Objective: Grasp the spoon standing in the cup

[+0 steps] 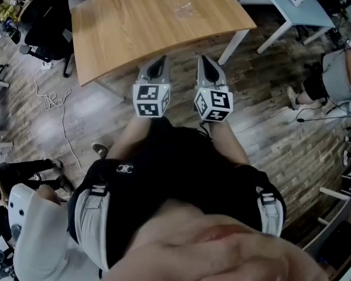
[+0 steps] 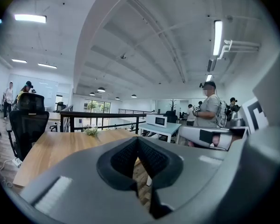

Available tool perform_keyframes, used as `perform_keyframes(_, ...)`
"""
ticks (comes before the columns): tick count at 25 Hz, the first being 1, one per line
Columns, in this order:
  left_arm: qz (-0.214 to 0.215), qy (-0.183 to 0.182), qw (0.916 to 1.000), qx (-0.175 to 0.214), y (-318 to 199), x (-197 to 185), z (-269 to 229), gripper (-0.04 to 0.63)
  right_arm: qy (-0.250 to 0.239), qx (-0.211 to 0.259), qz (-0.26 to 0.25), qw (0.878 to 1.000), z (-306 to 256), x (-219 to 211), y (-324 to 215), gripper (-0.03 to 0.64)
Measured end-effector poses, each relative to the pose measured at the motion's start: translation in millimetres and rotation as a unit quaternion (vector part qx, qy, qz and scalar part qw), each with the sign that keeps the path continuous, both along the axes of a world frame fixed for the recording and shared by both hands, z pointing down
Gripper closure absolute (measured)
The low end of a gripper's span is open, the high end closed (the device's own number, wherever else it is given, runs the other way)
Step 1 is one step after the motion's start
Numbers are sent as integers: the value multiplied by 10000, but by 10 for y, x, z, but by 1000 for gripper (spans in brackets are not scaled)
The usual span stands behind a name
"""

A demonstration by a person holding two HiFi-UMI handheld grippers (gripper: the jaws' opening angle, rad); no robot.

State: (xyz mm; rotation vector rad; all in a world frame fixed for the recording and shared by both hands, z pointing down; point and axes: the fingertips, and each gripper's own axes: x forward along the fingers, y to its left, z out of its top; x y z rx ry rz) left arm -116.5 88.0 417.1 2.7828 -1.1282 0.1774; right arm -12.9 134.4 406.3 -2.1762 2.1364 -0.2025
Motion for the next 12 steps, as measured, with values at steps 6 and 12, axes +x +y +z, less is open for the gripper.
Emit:
perform_keyframes(6, 81, -100, 9999, -32, 79, 108, 93, 584, -82, -104, -37, 9999, 107, 68, 84, 617)
perform_keyframes(12, 81, -120, 9999, 1, -22, 151, 149, 584, -11, -191, -179, 9997, 170, 38, -63, 617)
